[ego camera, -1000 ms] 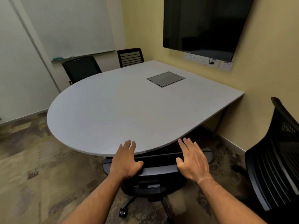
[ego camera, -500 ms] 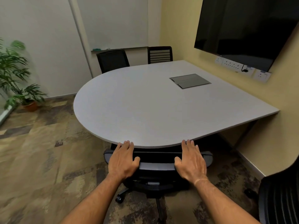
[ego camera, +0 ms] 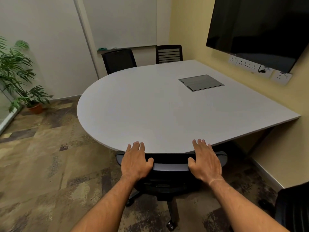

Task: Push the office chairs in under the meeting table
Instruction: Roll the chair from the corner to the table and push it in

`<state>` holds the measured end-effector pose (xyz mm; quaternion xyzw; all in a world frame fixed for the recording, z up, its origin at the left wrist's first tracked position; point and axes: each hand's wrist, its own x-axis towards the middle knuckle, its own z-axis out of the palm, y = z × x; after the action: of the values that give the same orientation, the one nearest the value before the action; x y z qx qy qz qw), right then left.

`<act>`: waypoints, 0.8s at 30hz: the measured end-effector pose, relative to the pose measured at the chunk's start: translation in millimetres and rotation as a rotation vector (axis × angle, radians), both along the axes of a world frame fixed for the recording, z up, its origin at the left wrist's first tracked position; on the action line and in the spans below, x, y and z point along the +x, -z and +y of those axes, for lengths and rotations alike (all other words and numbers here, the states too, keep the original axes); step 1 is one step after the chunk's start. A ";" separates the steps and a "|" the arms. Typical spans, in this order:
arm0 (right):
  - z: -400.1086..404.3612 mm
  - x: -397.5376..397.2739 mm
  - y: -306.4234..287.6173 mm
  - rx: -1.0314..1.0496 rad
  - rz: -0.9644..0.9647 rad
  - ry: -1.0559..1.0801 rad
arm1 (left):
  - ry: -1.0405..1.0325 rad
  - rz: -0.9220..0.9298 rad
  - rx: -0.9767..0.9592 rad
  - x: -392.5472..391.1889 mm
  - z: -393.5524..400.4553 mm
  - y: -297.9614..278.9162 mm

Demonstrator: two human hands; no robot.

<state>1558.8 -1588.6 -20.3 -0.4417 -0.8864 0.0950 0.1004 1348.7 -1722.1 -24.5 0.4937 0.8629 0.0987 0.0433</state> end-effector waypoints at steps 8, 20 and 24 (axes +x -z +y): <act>32.0 2.4 3.9 0.022 0.009 -0.010 | 0.013 -0.009 0.016 2.1 27.6 3.0; 108.5 20.4 8.0 0.029 0.009 -0.089 | -0.075 -0.010 -0.019 30.8 87.9 4.0; 139.7 33.2 7.1 0.029 -0.001 -0.128 | -0.111 -0.040 -0.017 52.0 107.6 2.0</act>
<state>1592.1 -1448.9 -27.4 -0.3825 -0.9143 0.0883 0.1001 1400.7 -1614.5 -26.5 0.4426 0.8888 0.1034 0.0589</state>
